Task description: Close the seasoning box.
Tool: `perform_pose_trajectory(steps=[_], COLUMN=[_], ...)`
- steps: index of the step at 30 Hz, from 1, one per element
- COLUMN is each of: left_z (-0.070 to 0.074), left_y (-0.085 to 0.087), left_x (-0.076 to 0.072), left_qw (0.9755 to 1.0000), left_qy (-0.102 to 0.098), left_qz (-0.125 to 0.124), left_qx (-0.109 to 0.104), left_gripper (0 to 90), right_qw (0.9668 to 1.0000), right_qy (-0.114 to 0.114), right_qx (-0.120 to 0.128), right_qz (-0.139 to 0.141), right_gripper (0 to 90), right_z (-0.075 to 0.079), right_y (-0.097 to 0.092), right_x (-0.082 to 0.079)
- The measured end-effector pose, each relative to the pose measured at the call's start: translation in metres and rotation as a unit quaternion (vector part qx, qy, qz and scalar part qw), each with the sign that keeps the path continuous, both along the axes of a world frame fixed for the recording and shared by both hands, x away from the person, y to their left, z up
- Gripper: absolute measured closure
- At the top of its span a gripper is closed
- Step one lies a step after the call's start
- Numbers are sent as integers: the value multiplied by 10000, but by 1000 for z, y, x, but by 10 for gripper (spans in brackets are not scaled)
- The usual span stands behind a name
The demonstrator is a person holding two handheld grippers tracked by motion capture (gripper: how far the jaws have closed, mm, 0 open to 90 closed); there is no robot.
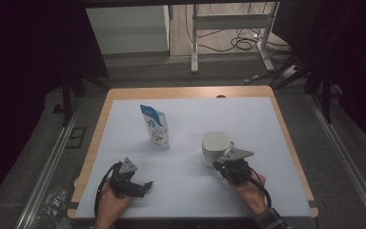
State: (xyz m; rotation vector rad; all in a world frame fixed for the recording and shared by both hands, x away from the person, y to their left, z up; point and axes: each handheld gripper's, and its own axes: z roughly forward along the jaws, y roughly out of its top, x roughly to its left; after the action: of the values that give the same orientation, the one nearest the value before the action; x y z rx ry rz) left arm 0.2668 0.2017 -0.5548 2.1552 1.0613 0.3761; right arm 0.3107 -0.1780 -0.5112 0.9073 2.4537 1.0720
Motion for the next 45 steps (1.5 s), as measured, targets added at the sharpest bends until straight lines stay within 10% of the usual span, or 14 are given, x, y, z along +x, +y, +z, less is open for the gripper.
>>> perform_pose_trajectory(steps=[45], left_z=[0], left_y=[0], left_x=[0], left_qw=[10000], left_qy=[3], left_qz=[0], left_qx=[-2], left_gripper=[8], right_qw=[9998], right_qy=[-130], right_qx=[-86], right_qz=[-158], right_gripper=[892], right_z=[-1], right_y=[12], right_x=[39])
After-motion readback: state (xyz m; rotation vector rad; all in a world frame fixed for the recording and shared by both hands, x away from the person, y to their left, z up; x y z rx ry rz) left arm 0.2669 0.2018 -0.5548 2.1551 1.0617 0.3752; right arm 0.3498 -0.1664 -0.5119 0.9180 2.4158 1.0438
